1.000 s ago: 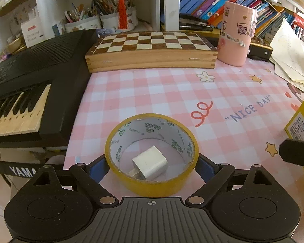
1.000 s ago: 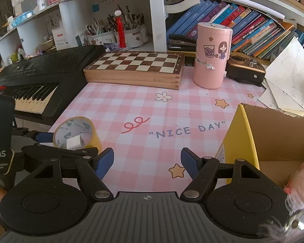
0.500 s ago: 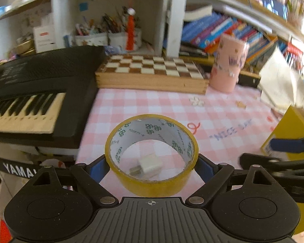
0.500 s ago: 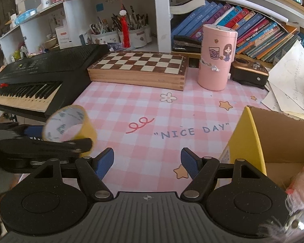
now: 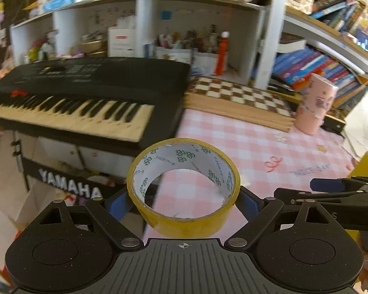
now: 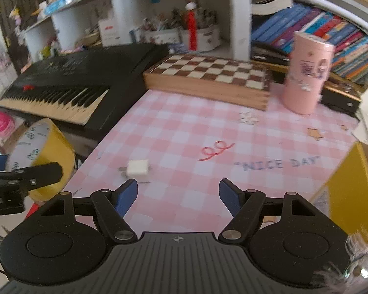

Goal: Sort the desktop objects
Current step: 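Grasp the white charger plug with the right tool while the left lifts the tape roll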

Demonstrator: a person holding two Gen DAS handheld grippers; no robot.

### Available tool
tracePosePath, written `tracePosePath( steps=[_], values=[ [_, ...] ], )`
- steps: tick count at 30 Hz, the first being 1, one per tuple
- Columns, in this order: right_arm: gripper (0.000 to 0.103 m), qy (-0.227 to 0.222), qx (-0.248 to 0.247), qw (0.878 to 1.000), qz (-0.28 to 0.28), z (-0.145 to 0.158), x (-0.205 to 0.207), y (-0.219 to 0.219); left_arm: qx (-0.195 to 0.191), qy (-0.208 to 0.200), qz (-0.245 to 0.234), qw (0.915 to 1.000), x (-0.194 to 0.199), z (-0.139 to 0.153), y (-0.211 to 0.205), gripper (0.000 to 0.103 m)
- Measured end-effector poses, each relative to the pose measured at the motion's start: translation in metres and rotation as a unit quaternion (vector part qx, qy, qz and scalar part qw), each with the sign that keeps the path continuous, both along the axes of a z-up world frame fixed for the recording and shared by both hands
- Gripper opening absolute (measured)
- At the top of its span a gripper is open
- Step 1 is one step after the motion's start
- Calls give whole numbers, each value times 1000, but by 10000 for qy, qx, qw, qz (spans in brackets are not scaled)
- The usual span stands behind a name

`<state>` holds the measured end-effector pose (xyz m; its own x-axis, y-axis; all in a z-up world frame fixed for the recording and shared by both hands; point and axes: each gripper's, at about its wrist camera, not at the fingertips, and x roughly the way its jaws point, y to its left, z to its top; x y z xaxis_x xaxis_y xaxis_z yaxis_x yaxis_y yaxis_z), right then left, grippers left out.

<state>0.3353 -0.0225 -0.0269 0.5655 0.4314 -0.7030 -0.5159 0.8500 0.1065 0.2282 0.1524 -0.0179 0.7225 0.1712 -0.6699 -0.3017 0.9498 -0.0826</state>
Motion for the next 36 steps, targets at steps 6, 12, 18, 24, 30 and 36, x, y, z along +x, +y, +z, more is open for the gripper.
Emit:
tracePosePath(
  steps=[6,12,18,24,30,36],
  values=[
    [72,106,-48,9989,445,-15,4,33,10,126,419,9990,-17,-2,15,91],
    [68,51,-86,9985,544,-30,16,59,31,188,589,9981,-25,-2,23,91],
    [67,-20,-271,9979,594,-45,26,81,63,244,597,9979,-27,-2,26,91],
    [41,10,-322,9988,374,-57,29,87,69,281,592,9978,-28,-2,27,91],
    [41,-162,-226,9991,313,-47,24,79,48,210,482,9986,-29,0,27,91],
    [41,-308,-65,9989,352,-23,10,68,40,44,269,9996,-32,6,22,91]
  ],
)
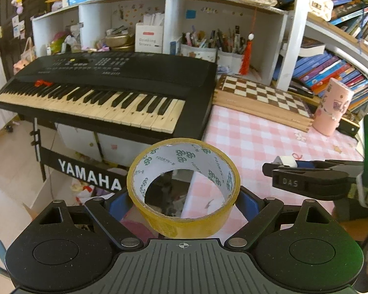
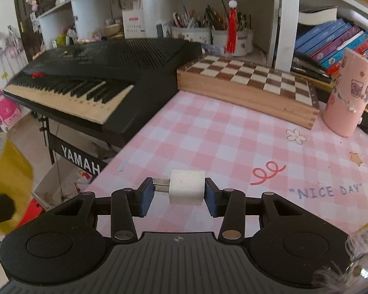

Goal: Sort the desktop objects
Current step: 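Grasp the white charger plug with the right tool while the left lifts the tape roll, then carry the tape roll and white plug with both tools toward the yellow box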

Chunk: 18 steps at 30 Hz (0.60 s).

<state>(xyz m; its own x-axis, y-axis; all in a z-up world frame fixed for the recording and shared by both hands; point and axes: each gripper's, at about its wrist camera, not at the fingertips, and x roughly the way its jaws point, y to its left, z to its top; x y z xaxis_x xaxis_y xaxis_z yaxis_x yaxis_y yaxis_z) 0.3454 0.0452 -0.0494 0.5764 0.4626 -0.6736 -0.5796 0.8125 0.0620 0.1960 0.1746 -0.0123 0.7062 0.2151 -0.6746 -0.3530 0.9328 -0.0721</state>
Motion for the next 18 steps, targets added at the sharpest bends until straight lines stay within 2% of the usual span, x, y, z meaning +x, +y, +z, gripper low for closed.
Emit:
tracePosePath(
  steps=[10,18],
  values=[
    [41,-171,252,9990,-334,40,-32,-40,19,-302,-461,9985,-13,17,-13,91],
    [41,-263,389,9963,-721,62,-73,-77,-34,-609,-977,9933,-29,31,-31,91]
  ],
)
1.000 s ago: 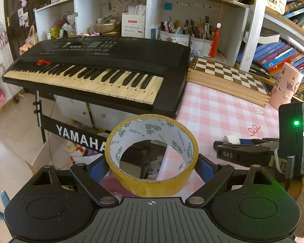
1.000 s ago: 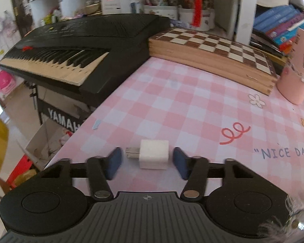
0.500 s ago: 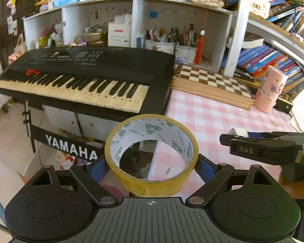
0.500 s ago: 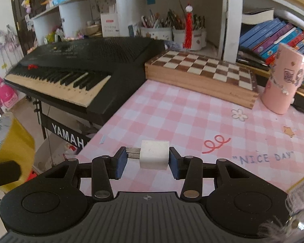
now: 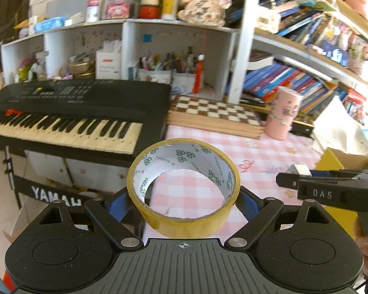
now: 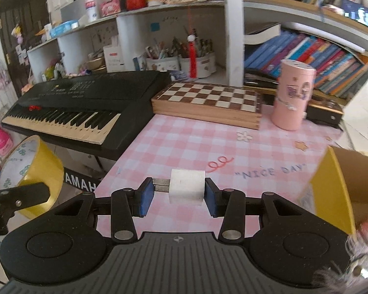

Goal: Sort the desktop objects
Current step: 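Carry the tape roll and white plug with both tools toward the yellow box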

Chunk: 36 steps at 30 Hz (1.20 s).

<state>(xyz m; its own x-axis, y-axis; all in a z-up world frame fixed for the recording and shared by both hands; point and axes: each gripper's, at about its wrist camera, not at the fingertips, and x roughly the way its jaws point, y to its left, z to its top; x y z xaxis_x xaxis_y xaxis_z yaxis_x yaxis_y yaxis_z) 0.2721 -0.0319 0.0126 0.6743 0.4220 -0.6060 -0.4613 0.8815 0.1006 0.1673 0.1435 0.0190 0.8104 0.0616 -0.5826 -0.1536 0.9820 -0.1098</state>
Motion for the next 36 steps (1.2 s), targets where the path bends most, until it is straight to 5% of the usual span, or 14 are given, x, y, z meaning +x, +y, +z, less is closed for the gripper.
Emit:
tracePosePath(
  steps=[36],
  values=[
    [41,293,-152,9925,-1175,-12,-197,-59,-247,-94,-1521,9880,-127,-5,-46,91]
  ],
)
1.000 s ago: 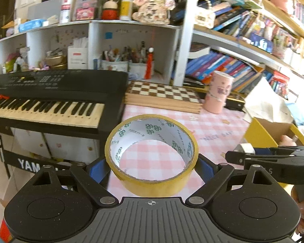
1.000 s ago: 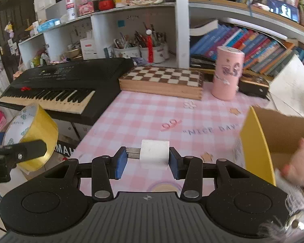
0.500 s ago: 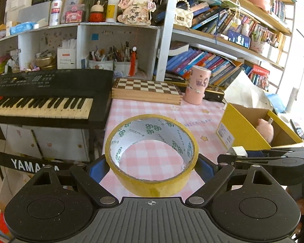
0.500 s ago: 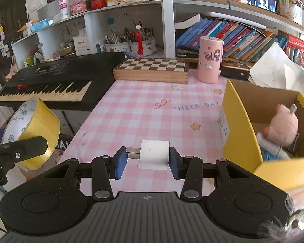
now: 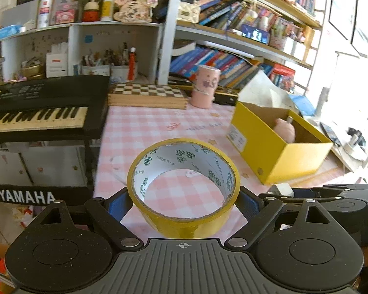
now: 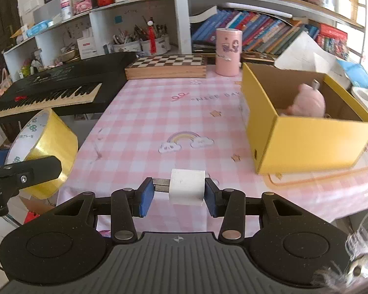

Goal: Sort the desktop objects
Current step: 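Carry the tape roll and white plug with both tools toward the yellow box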

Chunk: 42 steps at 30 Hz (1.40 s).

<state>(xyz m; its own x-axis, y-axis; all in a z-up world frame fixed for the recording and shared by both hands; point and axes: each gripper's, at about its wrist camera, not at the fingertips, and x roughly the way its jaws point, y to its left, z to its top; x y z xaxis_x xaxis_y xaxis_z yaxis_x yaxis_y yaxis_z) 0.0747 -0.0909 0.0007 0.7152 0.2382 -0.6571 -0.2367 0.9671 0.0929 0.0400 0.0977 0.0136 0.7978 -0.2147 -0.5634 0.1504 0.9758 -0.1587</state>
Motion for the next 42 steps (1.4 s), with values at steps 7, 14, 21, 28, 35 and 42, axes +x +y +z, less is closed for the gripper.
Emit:
tracePosePath(
  steps=[7,14,21,28,35,42],
  values=[
    [41,122,167,9988,-452,-4,-27,-22,62,10,-502,9987,-9,1,-21,91],
    [41,309,259,9940,-1012,-7,-51,-51,4,104,-1033,9946,-9,-4,-47,91],
    [41,357,253,9883,-1459,-8,-71,-74,-1,118,-1427,9897,-9,-6,-68,91],
    [41,368,234,9854,-1648,-7,-78,-89,-13,120,-1594,9871,-4,-7,-80,91],
    [41,372,237,9849,-1676,-8,-75,-97,29,106,-1633,9865,2,-6,-93,91],
    [41,360,265,9843,-1705,-7,-62,-114,93,70,-1751,9845,16,-4,-115,91]
  ],
)
